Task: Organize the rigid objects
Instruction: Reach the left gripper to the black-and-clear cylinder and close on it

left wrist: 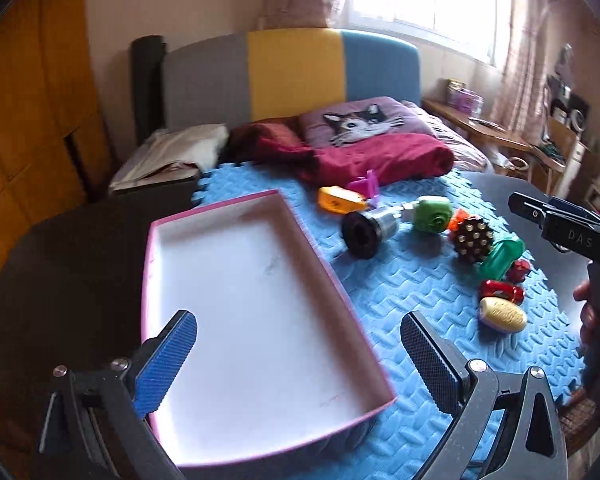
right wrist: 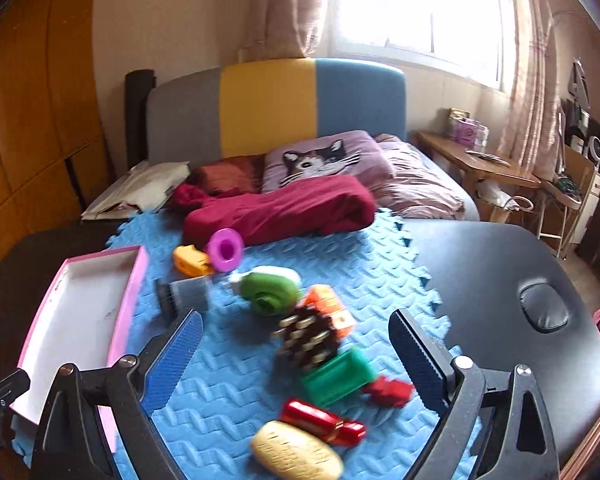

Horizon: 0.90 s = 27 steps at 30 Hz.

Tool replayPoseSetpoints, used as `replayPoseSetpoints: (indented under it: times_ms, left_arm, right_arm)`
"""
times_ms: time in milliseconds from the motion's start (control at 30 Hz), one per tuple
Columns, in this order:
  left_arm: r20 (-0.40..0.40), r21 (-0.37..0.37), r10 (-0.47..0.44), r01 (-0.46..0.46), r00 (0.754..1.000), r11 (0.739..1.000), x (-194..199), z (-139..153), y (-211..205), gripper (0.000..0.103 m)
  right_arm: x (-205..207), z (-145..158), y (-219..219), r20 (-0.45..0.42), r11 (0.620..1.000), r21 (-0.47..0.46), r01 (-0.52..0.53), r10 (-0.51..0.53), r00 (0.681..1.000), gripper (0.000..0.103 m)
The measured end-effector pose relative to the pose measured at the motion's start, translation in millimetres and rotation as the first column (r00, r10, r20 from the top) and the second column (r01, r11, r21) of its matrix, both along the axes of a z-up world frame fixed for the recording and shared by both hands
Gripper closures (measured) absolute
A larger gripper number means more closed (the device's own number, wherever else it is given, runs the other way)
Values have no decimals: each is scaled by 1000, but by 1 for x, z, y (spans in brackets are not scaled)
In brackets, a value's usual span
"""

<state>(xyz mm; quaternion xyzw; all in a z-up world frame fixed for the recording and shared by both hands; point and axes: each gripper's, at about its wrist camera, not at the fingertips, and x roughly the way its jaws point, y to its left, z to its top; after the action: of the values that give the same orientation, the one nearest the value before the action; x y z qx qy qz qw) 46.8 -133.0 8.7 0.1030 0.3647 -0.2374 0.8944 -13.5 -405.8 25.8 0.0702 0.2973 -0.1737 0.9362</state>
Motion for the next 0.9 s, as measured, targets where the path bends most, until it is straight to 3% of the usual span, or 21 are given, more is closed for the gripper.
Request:
replayPoseSetpoints:
  times_ms: [167,333,600,900]
  left_arm:
    - [40,52,-115,113,993,992,19,-2,-46,6]
    - [-3,93,-212,211,977,973,45,-16,-86,13]
    - [-49,198,-263,267,964,943,82,-41,-140,13]
    - [-96,277,-277,293,956,915,111,-74,-171,15]
  right_arm:
    - [1,-9,-43,14,999,44,9,-9,1000,7]
    - [5,-28,-66,13,986,166,4,-6,1000,7]
    - [6,-29,-65,20,980,198,-14,10,1000,7]
    - [8,-30,-66,19,975,221,-34,30,999,7]
